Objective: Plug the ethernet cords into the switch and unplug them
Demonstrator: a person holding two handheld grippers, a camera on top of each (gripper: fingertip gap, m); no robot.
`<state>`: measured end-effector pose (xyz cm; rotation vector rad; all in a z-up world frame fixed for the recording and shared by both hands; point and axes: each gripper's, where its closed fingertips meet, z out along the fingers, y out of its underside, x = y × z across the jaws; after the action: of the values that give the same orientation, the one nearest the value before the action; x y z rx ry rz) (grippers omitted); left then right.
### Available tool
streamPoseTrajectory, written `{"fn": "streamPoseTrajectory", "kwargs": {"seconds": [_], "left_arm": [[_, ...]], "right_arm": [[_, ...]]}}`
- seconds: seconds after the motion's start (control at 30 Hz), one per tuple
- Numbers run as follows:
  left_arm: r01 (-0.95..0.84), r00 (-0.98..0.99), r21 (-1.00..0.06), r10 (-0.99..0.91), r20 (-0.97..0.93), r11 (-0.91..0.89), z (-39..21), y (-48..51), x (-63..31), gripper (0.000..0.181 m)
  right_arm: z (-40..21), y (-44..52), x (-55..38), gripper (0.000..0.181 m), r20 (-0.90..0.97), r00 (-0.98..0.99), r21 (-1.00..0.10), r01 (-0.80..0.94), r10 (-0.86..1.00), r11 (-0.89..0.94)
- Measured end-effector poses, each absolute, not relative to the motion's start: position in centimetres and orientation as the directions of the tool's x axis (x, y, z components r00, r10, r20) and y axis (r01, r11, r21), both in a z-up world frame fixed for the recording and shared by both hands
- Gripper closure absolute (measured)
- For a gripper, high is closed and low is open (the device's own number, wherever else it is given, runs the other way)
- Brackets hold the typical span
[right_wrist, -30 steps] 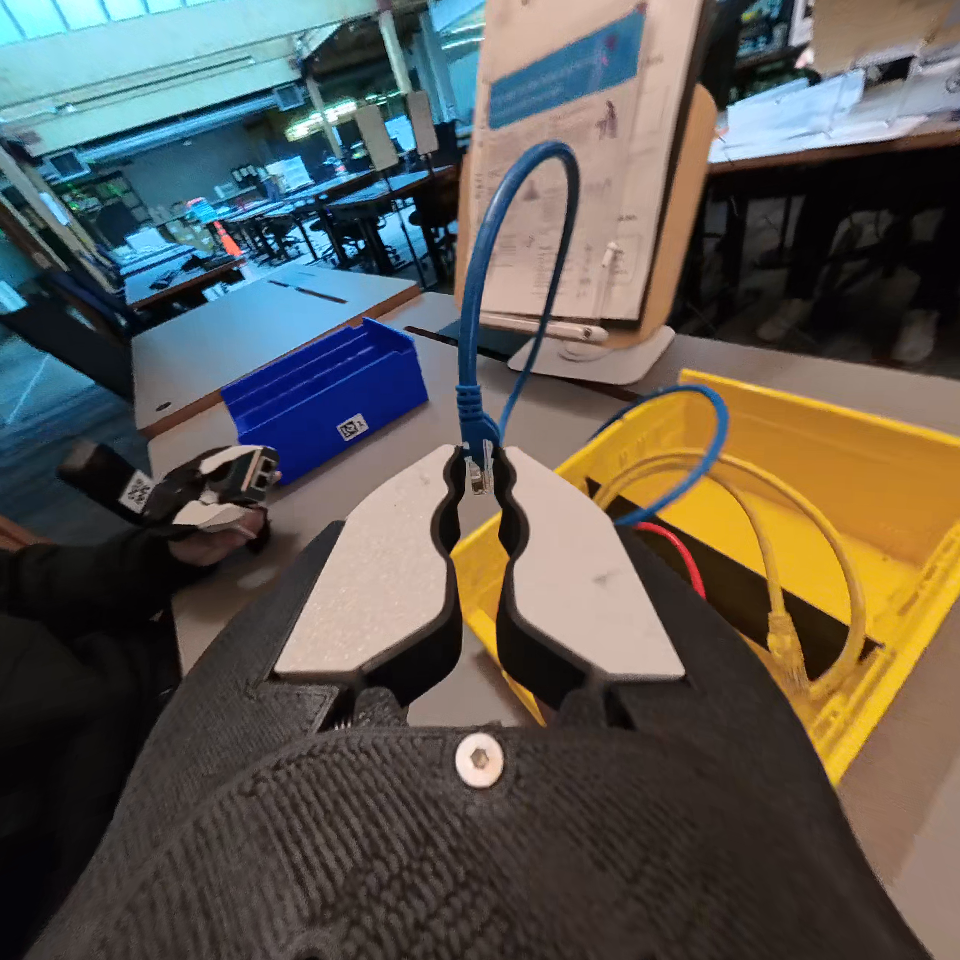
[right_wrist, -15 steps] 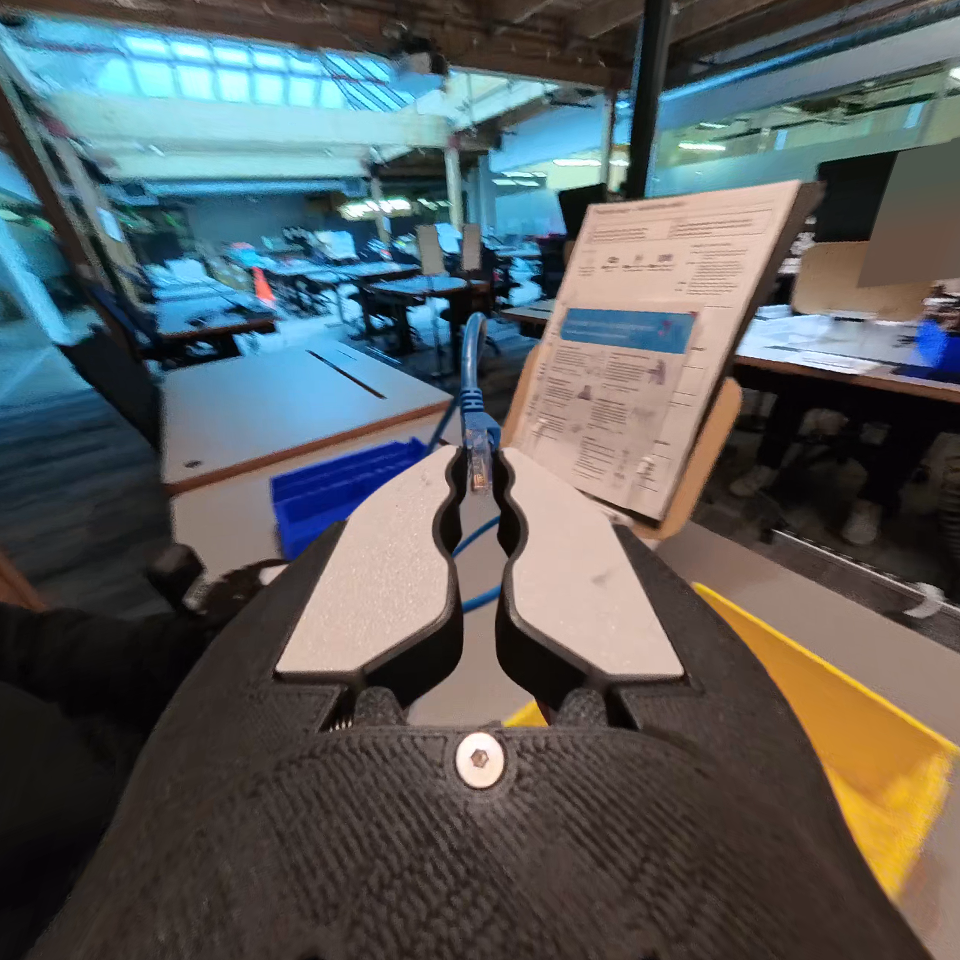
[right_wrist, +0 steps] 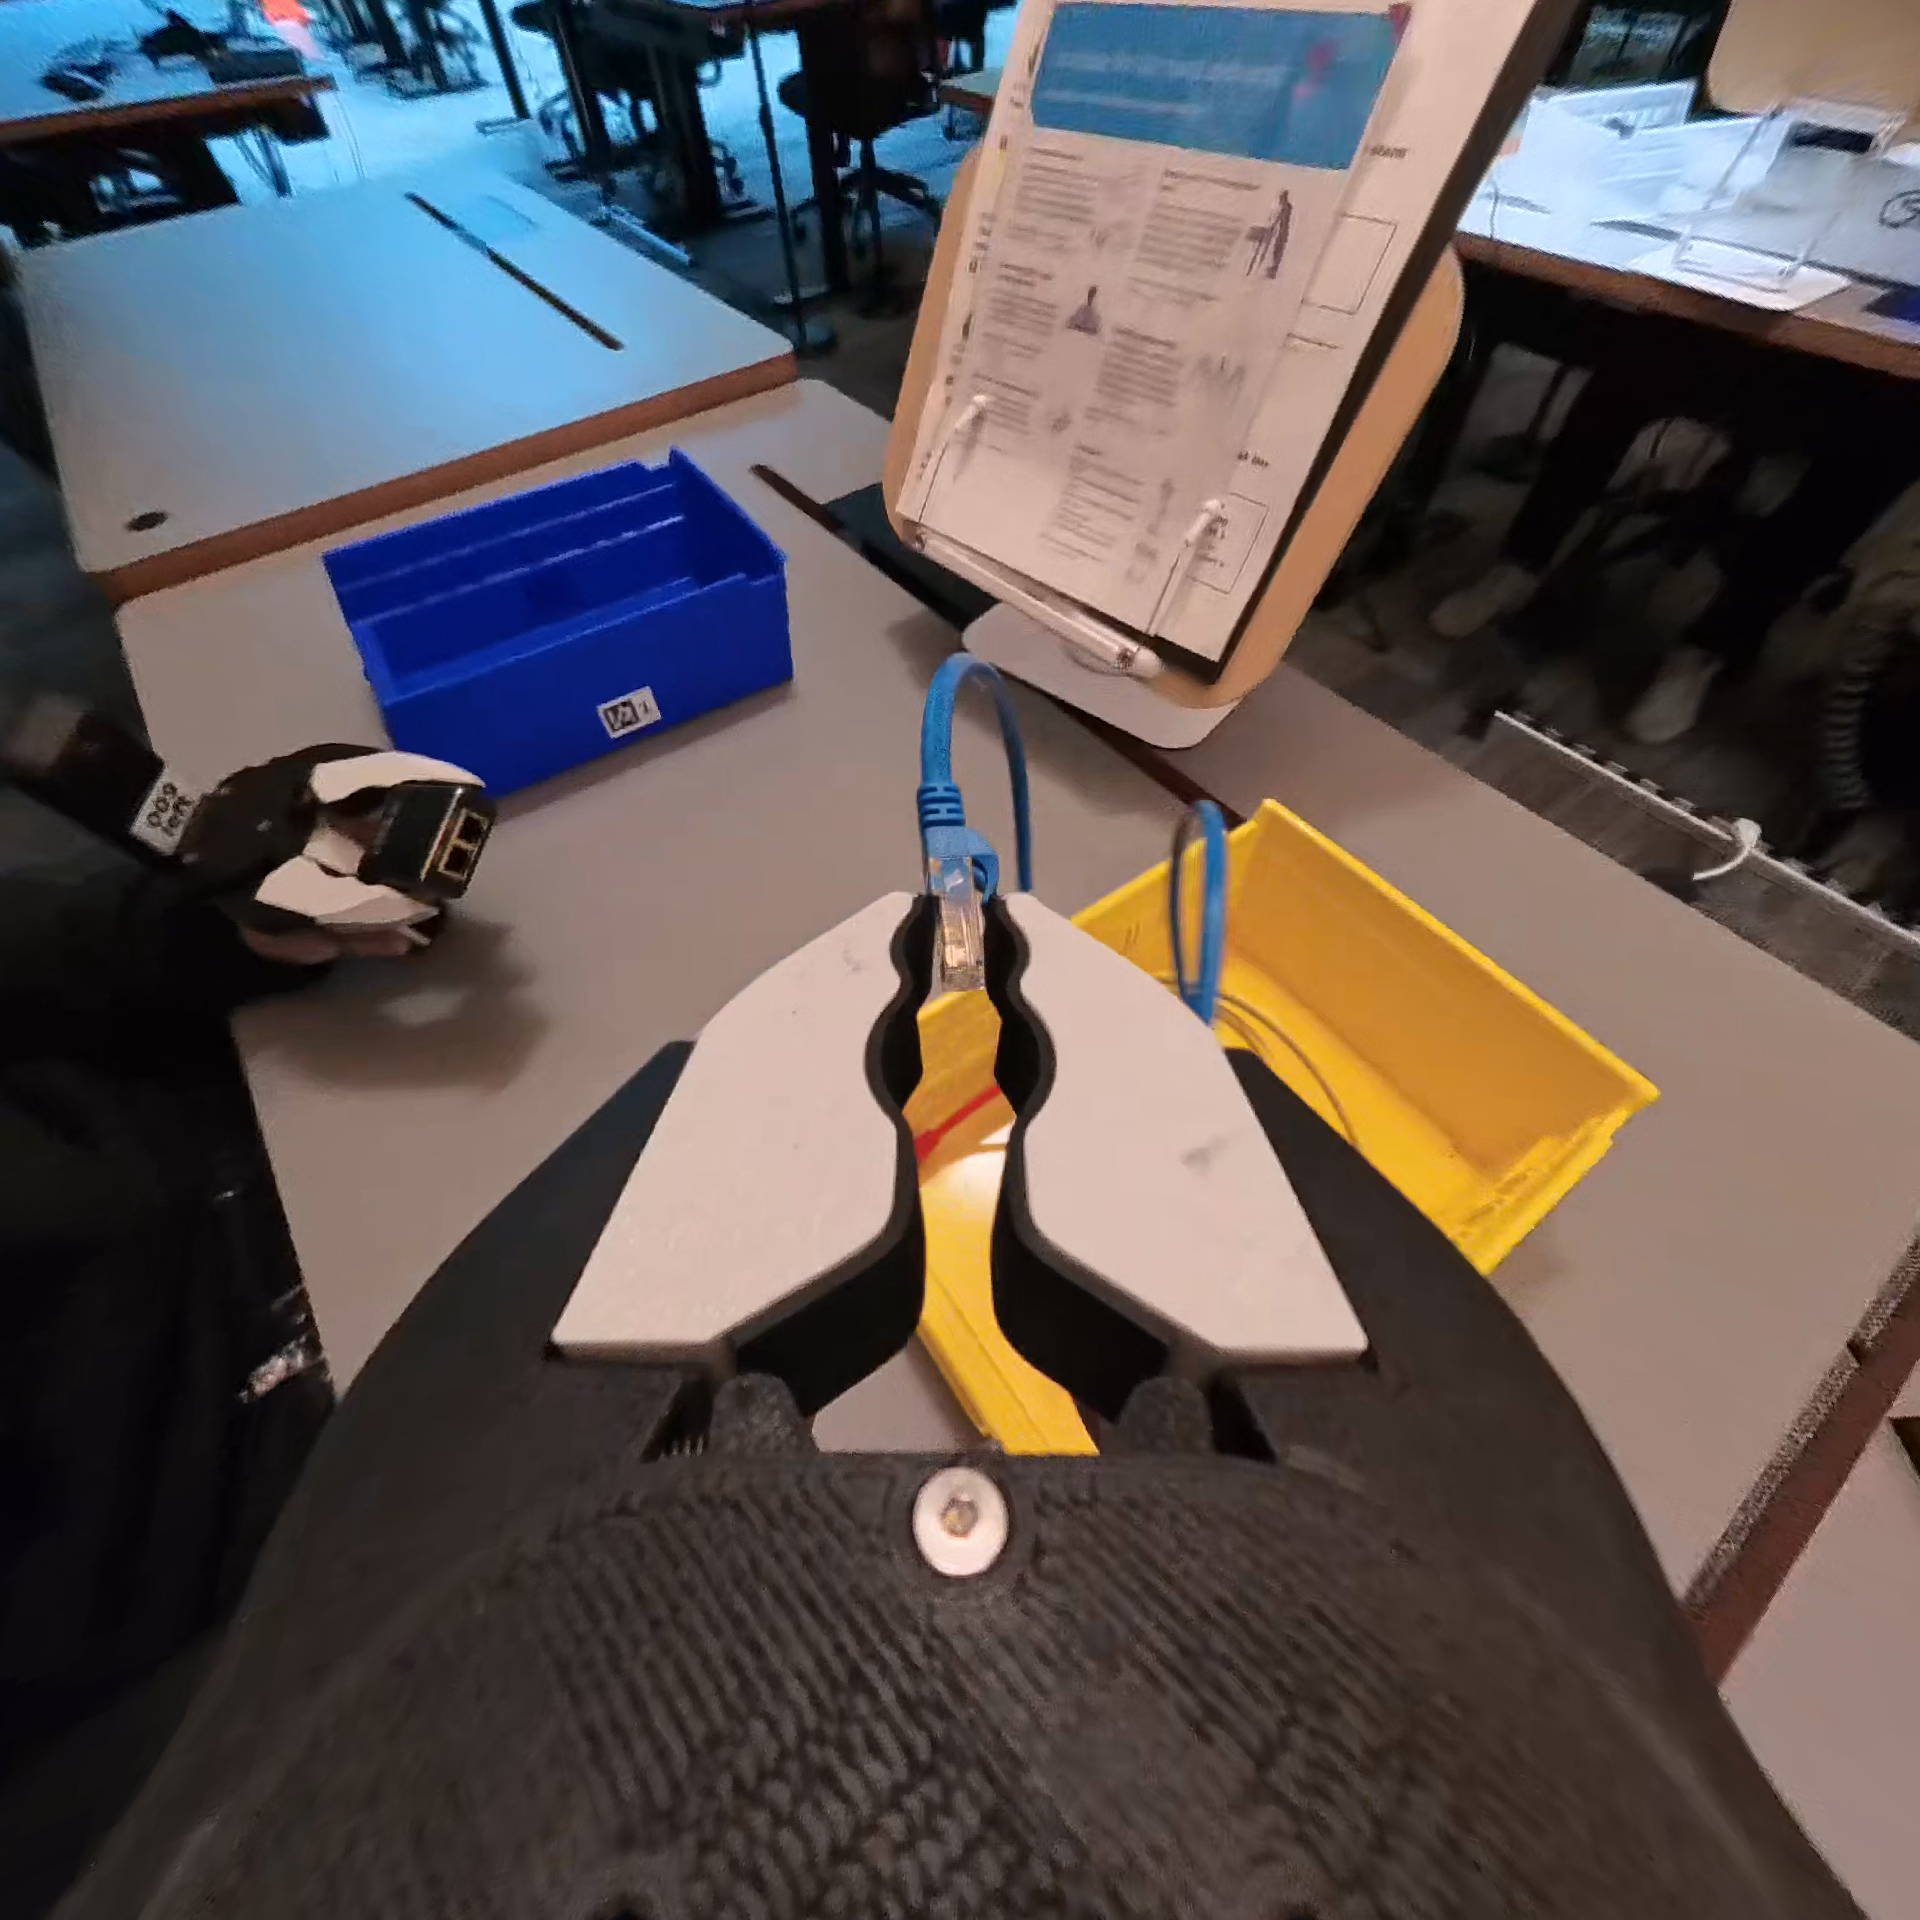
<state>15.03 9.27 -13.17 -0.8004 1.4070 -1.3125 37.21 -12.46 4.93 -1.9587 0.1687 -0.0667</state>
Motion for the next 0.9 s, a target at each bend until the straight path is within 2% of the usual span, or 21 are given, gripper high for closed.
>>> {"fn": "streamPoseTrajectory", "kwargs": {"seconds": [0.13, 0.27, 0.37, 0.47, 0.63, 0.7, 0.8, 0.9], "left_arm": [[0.162, -0.272, -0.968, -0.934, -0.233, 0.194, -13.2, 9.2, 15.0, 0.116], [0.165, -0.271, -0.968, -0.934, -0.231, 0.191, -13.2, 9.2, 15.0, 0.116], [0.164, -0.271, -0.968, -0.935, -0.228, 0.188, -13.2, 9.3, 15.0, 0.116], [0.162, -0.274, -0.968, -0.933, -0.233, 0.194, -13.2, 9.1, 15.1, 0.116], [0.165, -0.274, -0.966, -0.932, -0.237, 0.197, -13.2, 9.1, 15.0, 0.116], [0.166, -0.274, -0.966, -0.932, -0.236, 0.196, -13.2, 9.1, 15.0, 0.116], [0.166, -0.276, -0.966, -0.931, -0.237, 0.197, -13.2, 9.0, 15.0, 0.116], [0.165, -0.278, -0.967, -0.932, -0.233, 0.192, -13.2, 9.0, 15.0, 0.117]], "right_arm": [[3.9, -12.4, 37.6, 0.171, -0.027, 0.988, -0.902, -0.090, -0.153, -0.422], [3.1, -13.6, 40.0, 0.171, -0.001, 0.963, -0.883, -0.128, -0.269, -0.452], [7.5, -12.8, 37.9, 0.171, -0.081, 0.982, -0.967, -0.119, -0.168, -0.225], [9.6, -13.0, 37.7, 0.171, 0.015, 0.979, -0.969, -0.036, -0.204, -0.243], [13.3, -12.5, 36.5, 0.171, 0.074, 0.978, -0.977, 0.032, -0.195, -0.213], [14.5, -13.0, 37.1, 0.172, 0.123, 0.961, -0.976, 0.071, -0.249, -0.206], [15.0, -12.7, 36.3, 0.172, 0.048, 0.980, -0.986, 0.017, -0.192, -0.165], [12.4, -12.6, 36.7, 0.172, 0.053, 0.979, -0.964, -0.001, -0.195, -0.267]]}}
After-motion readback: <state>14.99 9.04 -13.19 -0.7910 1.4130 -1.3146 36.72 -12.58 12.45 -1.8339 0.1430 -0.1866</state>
